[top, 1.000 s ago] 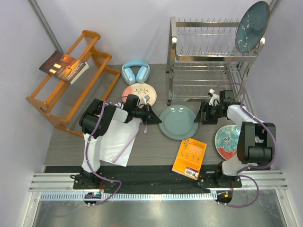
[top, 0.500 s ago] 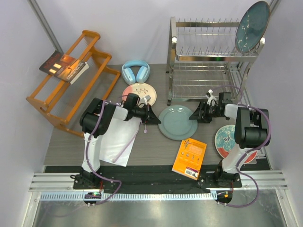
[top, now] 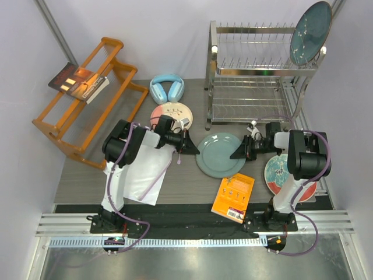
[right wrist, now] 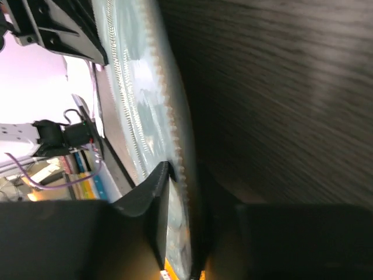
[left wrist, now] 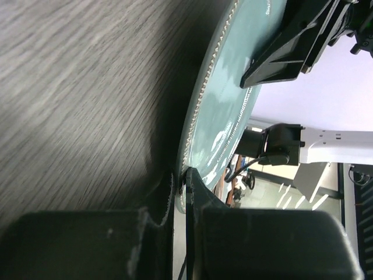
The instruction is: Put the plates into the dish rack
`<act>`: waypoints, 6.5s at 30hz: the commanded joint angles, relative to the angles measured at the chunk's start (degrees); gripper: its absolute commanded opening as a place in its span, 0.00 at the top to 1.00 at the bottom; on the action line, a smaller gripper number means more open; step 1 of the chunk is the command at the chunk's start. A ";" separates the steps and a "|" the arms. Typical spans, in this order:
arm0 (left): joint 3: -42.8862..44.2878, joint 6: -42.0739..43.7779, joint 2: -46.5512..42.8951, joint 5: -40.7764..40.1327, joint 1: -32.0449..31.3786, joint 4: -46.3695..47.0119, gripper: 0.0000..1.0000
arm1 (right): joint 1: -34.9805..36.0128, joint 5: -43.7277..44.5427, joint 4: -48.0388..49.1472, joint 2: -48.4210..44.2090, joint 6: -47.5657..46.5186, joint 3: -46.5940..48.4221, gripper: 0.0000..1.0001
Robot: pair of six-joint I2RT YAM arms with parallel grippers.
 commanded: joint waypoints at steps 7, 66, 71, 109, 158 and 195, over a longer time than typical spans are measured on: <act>2.73 13.73 -2.00 -11.03 -1.76 -18.93 0.60 | 0.05 -0.46 -12.79 -7.60 -6.81 6.66 0.99; 16.96 42.57 -38.14 -76.16 1.32 -44.36 0.01 | 1.98 63.26 1.32 -6.03 -16.23 91.05 0.99; 17.93 42.31 -37.09 -75.81 1.32 -44.80 0.01 | 1.37 63.35 0.62 -5.07 -16.93 90.43 0.99; 17.94 39.94 -32.43 -72.91 1.32 -45.06 0.00 | -0.48 70.47 4.92 -8.14 -16.06 80.68 0.99; 15.65 39.06 -31.11 -72.99 1.24 -43.92 0.00 | 1.10 70.47 1.32 -3.48 -12.36 78.57 0.53; 7.04 50.14 -37.17 -57.64 -2.02 -47.35 0.07 | 4.18 60.88 -26.15 -55.43 -11.47 19.86 0.32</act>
